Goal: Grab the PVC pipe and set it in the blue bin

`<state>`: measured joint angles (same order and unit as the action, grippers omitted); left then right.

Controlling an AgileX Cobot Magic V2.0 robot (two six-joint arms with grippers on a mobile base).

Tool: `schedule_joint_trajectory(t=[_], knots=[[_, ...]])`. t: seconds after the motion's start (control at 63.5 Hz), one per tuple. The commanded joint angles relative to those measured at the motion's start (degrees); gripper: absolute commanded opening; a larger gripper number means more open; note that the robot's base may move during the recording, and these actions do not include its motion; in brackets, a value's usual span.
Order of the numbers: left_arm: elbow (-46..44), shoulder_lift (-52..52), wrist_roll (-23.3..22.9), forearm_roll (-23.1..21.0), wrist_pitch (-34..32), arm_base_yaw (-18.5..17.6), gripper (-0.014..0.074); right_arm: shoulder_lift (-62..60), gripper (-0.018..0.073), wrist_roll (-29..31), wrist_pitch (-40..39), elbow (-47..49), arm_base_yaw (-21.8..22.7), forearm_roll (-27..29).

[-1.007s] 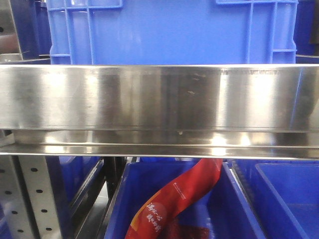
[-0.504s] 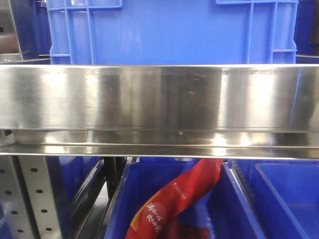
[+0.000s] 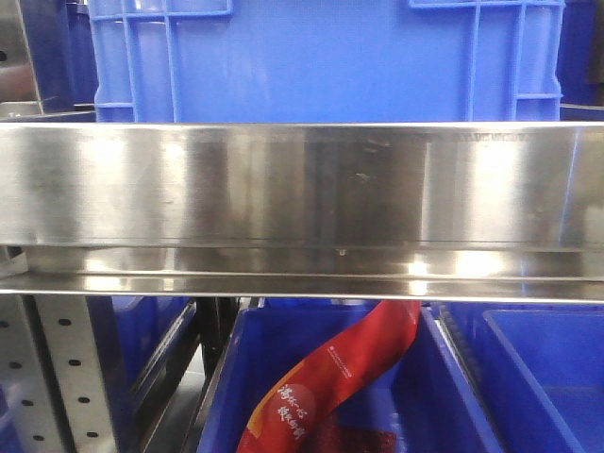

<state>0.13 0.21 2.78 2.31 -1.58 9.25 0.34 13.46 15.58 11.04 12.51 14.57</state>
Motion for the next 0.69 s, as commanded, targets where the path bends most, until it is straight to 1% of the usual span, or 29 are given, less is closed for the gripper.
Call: schedule_joint_trajectory(t=[0.0,0.079,0.252,0.299,0.394,0.551,0.677], knots=[[-0.1,-0.2,-0.3,0.2,-0.6,0.1,-0.0111,-0.3,-0.0163,-3.8,-0.3,-1.5,1.6,-0.5],[-0.1,-0.2,-0.3,0.2,-0.6,0.1,-0.0111,-0.3,-0.0163,-3.9,-0.6,-2.2,2.9,-1.3],[-0.1,-0.2,-0.3,0.2,-0.6,0.1,-0.0111,-0.3,-0.0163,-3.9,-2.2,-2.6,5.8,-5.9],[-0.1,-0.2,-0.3,0.2,-0.6,0.1,-0.0111,-0.3,-0.0163,-3.9,-2.7,-3.1,6.3,-6.1],[-0.1,-0.2,-0.3,0.2,-0.6,0.1,-0.0111,-0.3,-0.0163,-4.1,-4.9,-4.7,6.4,-6.1],[-0.1,-0.2,-0.3,0.2,-0.6,0.1,-0.0111,-0.3,-0.0163,-4.7,-11.1,-9.0,6.4,-7.0],[-0.1,-0.2,-0.3,0.2,-0.6,0.1,-0.0111,-0.3,-0.0163,-4.7,-11.8,-10.2,6.4,-7.9]])
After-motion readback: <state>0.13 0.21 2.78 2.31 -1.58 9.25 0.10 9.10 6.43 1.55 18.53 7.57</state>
